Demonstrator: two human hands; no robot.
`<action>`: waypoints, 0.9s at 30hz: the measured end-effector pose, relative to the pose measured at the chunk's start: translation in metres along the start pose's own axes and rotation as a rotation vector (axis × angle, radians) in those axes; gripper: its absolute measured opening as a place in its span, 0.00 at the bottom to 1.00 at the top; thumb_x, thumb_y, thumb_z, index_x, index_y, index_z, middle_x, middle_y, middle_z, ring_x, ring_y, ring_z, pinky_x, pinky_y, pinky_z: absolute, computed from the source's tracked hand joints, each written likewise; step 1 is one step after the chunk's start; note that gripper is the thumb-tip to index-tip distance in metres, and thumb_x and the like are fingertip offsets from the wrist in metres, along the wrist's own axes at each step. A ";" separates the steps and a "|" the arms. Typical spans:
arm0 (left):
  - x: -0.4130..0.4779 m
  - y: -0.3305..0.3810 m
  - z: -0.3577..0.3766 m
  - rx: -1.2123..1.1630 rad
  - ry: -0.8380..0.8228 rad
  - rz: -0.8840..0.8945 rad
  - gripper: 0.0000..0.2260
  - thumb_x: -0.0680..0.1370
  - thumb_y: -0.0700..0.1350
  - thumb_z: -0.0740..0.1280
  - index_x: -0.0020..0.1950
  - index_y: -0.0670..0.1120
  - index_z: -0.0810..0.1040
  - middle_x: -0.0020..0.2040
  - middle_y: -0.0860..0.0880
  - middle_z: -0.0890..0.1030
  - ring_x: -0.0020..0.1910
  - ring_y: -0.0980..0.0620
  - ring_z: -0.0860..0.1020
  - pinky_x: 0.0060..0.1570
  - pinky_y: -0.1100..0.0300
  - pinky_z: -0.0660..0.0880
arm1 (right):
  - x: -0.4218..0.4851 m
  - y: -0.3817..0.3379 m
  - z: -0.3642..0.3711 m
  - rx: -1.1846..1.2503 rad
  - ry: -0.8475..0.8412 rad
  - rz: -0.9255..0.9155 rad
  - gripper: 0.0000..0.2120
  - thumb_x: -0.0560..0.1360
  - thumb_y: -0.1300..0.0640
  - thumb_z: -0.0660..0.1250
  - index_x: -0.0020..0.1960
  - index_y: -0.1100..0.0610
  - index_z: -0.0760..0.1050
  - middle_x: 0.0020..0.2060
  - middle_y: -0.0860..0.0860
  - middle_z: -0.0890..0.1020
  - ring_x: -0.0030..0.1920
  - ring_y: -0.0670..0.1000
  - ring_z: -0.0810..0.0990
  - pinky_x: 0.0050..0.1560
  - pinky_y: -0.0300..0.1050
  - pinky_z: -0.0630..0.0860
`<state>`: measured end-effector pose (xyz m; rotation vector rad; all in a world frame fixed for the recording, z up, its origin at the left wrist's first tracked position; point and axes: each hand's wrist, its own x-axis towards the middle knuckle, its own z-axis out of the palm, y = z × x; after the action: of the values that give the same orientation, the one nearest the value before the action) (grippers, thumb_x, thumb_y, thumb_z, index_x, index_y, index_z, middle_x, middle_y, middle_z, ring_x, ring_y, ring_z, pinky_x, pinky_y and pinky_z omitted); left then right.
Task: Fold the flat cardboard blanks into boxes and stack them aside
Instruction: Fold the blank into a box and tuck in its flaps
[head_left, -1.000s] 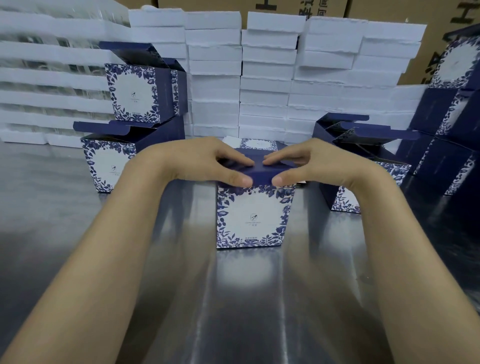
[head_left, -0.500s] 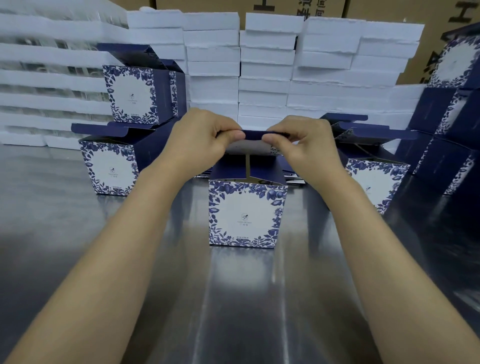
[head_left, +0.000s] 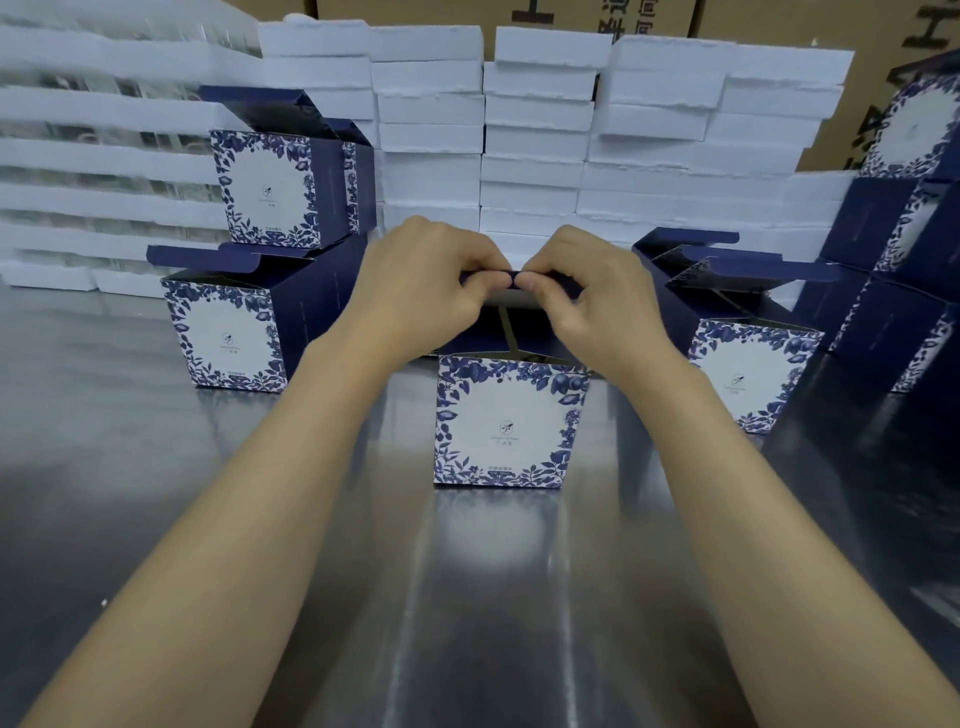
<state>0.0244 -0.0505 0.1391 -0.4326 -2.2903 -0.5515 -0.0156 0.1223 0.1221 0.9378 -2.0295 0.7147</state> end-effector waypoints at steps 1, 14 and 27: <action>0.000 -0.003 -0.002 -0.047 -0.023 -0.010 0.06 0.77 0.50 0.68 0.50 0.54 0.84 0.45 0.56 0.85 0.51 0.53 0.81 0.51 0.49 0.76 | 0.002 0.003 -0.003 0.021 -0.034 0.018 0.07 0.76 0.55 0.67 0.43 0.55 0.81 0.38 0.43 0.76 0.40 0.47 0.74 0.41 0.50 0.72; -0.001 -0.012 -0.008 -0.105 -0.044 -0.090 0.10 0.78 0.49 0.67 0.43 0.45 0.84 0.37 0.43 0.81 0.41 0.43 0.78 0.48 0.46 0.76 | 0.000 0.020 -0.033 0.451 0.049 0.288 0.05 0.73 0.62 0.72 0.42 0.53 0.82 0.41 0.44 0.83 0.45 0.41 0.80 0.46 0.33 0.73; -0.005 -0.027 -0.011 -0.260 -0.601 -0.199 0.12 0.73 0.62 0.68 0.54 0.62 0.82 0.55 0.67 0.80 0.58 0.69 0.75 0.63 0.62 0.69 | -0.003 0.039 -0.054 0.500 -0.416 0.622 0.04 0.68 0.58 0.77 0.42 0.52 0.86 0.47 0.44 0.86 0.52 0.39 0.82 0.56 0.35 0.72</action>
<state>0.0217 -0.0799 0.1361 -0.5555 -2.8686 -0.9241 -0.0238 0.1852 0.1425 0.7537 -2.6099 1.5180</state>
